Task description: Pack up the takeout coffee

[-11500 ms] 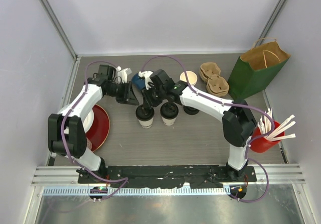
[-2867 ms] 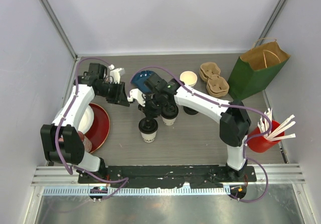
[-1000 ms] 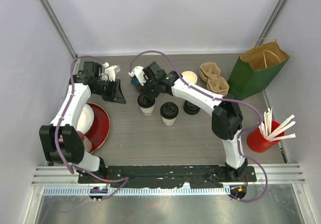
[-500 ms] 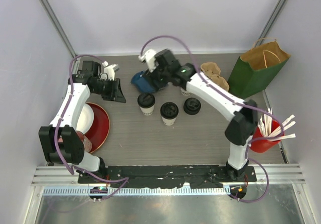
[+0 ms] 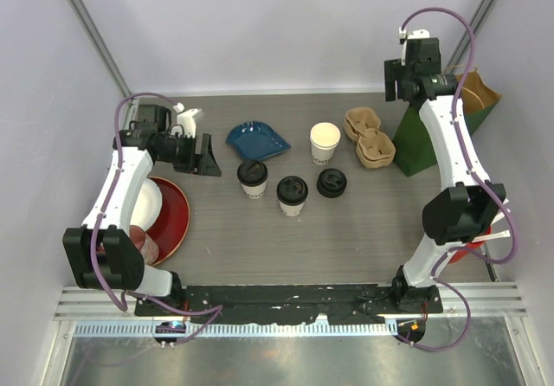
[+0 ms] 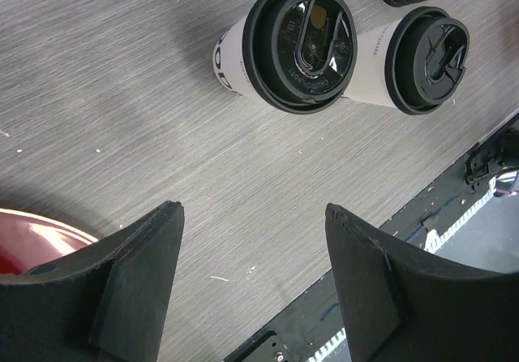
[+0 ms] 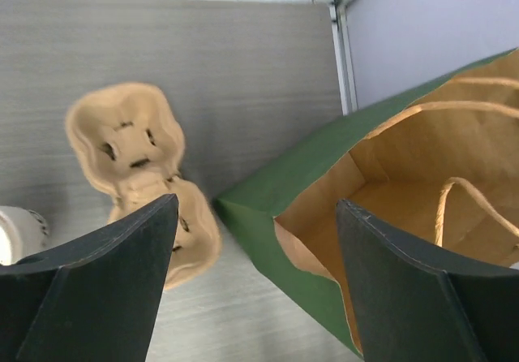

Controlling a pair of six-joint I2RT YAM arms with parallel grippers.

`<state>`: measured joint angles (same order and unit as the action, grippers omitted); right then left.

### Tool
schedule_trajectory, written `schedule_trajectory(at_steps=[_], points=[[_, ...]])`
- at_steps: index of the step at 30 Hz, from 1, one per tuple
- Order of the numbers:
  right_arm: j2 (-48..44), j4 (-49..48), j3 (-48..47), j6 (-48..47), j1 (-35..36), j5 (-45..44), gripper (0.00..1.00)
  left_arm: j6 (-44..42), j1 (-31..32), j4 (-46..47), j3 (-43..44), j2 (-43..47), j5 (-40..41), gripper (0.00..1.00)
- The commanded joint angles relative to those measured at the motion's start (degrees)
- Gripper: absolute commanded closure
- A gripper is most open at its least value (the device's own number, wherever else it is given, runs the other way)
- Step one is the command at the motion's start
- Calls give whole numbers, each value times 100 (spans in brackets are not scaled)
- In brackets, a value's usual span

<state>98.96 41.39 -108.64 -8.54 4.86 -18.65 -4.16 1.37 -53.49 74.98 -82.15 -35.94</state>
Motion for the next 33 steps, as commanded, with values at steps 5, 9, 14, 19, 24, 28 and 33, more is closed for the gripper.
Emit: schedule_trajectory(at_steps=[5, 9, 14, 19, 24, 28, 33], points=[[37, 599, 52, -175, -152, -86, 19, -111, -40, 76, 87, 226, 35, 25], [-52, 555, 229, -227, -293, -42, 18, -172, -49, 58, 96, 226, 0, 25], [45, 669, 264, -289, -407, -103, 23, -260, -49, -3, 96, 226, -53, 25], [142, 819, 212, -500, -416, -147, 69, -331, -66, -47, 70, 243, -88, 26], [-139, 582, 238, -737, -407, -366, 88, -383, -84, -82, 43, 296, -141, 26], [-368, 388, 212, -957, -416, -1041, 99, -375, -93, -82, -1, 366, -167, 26], [-623, 72, -69, -1351, -399, -1702, 99, -375, -93, -109, -1, 463, -194, 26]])
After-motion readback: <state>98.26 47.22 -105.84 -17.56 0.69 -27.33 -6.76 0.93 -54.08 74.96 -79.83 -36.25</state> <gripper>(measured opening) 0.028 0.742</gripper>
